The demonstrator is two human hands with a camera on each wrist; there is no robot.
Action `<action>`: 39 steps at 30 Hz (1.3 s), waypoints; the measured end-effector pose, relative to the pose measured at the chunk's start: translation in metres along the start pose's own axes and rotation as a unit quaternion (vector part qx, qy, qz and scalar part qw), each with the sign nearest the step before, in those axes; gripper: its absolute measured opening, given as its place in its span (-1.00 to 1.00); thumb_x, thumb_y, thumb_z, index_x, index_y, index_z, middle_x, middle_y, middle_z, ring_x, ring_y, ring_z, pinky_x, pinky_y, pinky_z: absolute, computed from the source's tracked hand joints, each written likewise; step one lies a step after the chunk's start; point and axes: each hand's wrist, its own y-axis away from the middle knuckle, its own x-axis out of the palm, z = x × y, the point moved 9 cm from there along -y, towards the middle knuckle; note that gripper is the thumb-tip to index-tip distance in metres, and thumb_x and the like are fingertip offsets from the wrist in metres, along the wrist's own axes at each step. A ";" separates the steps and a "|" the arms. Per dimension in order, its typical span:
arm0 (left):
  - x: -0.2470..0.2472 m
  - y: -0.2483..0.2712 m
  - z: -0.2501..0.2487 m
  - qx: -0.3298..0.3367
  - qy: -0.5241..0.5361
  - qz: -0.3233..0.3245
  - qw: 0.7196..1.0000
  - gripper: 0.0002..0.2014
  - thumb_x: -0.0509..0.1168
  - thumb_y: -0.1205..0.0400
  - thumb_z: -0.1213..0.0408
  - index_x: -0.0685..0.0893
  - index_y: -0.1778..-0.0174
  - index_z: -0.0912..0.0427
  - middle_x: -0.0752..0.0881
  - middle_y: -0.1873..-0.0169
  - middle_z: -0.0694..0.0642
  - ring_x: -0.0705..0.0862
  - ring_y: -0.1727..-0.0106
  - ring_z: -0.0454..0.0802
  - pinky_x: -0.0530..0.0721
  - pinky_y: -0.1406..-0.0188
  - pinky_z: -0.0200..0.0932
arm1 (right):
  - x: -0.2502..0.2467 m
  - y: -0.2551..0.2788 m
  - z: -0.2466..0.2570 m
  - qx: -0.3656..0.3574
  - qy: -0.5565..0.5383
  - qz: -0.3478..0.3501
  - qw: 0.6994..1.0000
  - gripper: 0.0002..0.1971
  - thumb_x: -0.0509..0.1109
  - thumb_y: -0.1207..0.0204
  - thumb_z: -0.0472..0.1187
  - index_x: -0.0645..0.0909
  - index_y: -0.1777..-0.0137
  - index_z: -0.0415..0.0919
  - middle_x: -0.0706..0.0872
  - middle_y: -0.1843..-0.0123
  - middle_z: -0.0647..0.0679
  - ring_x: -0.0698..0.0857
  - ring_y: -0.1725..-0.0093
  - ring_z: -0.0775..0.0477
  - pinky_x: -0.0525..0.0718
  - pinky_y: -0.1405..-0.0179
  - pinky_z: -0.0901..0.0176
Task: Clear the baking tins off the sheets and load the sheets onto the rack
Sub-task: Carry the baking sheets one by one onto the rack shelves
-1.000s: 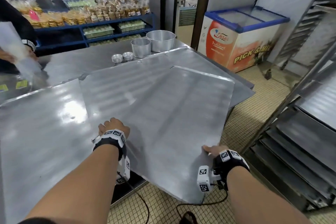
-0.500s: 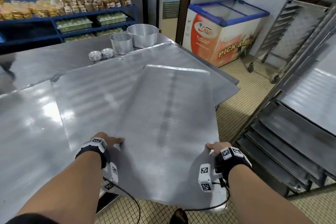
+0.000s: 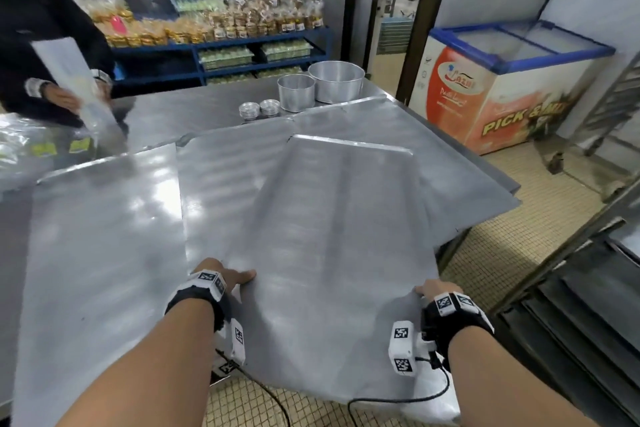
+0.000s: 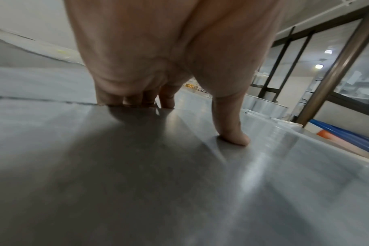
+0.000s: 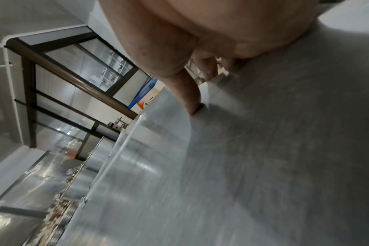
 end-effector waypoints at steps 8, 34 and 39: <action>0.020 0.055 0.046 -0.118 0.062 -0.054 0.990 -0.19 0.54 -0.44 -0.17 0.55 -0.41 0.38 0.66 -0.32 0.33 0.67 -0.27 0.28 0.59 -0.07 0.00 | -0.025 -0.036 0.023 -0.106 0.054 0.016 0.993 -0.62 0.31 -0.61 -0.18 0.58 -0.42 -0.16 0.60 -0.47 -0.12 0.60 -0.44 -0.15 0.56 -0.31 0.14; 0.057 0.139 0.071 -0.248 0.102 -0.150 0.952 -0.39 0.60 -0.36 -0.04 0.67 -0.19 0.30 0.68 0.19 0.14 0.68 0.12 0.14 0.58 0.27 -0.14 | -0.044 -0.072 0.021 -0.039 -0.230 -0.034 0.972 -0.57 0.43 -0.53 -0.12 0.61 -0.37 -0.26 0.67 -0.30 -0.23 0.68 -0.26 -0.23 0.53 0.12 0.18; 0.060 0.144 0.059 -0.231 0.093 -0.158 0.955 -0.49 0.55 -0.41 0.04 0.64 -0.15 0.28 0.53 0.40 0.05 0.55 0.38 -0.01 0.43 0.57 -0.23 | -0.057 -0.058 0.017 0.002 -0.203 -0.044 0.978 -0.58 0.22 -0.70 -0.12 0.39 -0.48 -0.30 0.47 -0.46 -0.22 0.52 -0.43 -0.20 0.53 -0.31 0.17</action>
